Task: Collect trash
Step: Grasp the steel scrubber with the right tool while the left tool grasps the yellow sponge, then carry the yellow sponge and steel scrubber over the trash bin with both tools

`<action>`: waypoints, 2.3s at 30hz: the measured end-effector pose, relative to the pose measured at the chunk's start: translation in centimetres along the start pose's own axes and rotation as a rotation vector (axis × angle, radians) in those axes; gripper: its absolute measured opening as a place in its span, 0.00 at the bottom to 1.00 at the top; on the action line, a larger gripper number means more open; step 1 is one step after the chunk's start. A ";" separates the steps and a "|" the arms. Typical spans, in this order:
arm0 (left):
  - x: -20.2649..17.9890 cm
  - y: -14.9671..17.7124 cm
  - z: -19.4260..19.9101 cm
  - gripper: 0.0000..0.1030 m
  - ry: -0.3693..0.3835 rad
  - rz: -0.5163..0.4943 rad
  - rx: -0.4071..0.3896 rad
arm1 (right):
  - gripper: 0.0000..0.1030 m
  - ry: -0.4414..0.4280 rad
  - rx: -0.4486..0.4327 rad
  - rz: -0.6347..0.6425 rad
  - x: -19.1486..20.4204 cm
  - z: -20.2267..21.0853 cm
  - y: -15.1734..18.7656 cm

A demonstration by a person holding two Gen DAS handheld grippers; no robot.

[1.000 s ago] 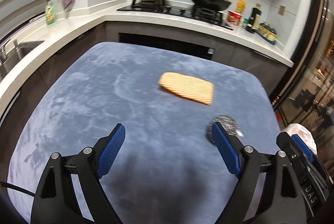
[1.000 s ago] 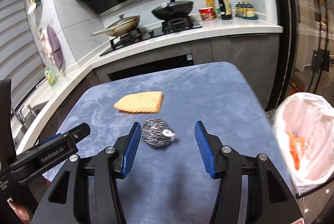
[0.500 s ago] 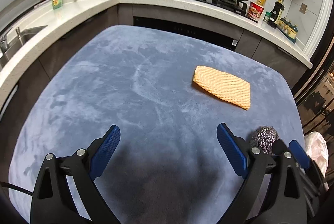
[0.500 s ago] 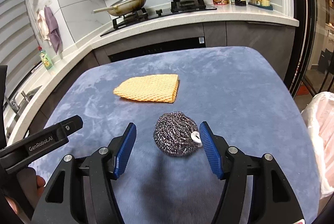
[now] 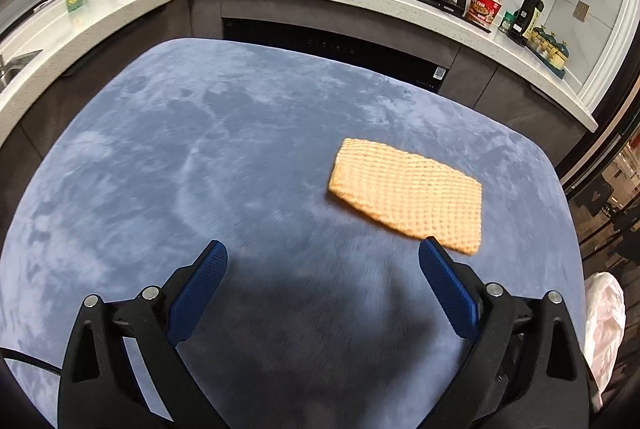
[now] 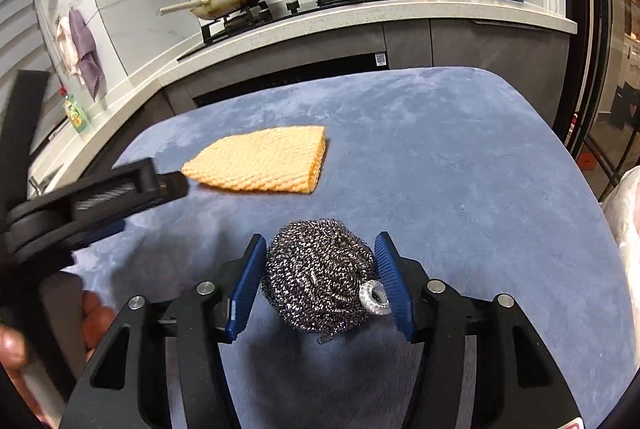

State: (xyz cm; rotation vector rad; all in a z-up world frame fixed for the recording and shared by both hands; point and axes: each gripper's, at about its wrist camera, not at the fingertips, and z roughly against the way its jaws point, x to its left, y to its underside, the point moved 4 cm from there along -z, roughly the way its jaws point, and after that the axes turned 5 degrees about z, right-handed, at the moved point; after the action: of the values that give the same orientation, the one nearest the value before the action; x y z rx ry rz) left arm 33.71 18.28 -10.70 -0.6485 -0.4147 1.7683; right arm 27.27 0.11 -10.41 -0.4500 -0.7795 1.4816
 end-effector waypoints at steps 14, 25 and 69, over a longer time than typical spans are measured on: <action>-1.9 -2.0 -5.2 0.89 0.020 -0.009 0.008 | 0.47 0.012 -0.061 -0.065 -2.2 -1.2 -3.1; -3.2 -2.4 -5.4 0.48 0.045 -0.053 -0.011 | 0.47 0.005 -0.055 -0.088 -2.8 -2.3 -2.9; -17.8 10.3 14.5 0.11 0.236 -0.328 -0.085 | 0.48 0.125 -0.245 -0.246 -14.9 18.1 1.0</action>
State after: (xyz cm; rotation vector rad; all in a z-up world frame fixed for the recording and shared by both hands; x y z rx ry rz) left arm 20.47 -0.98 -1.50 -0.7922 -0.4094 1.3523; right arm 15.10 -17.81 -1.39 -0.6026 -0.8871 1.1241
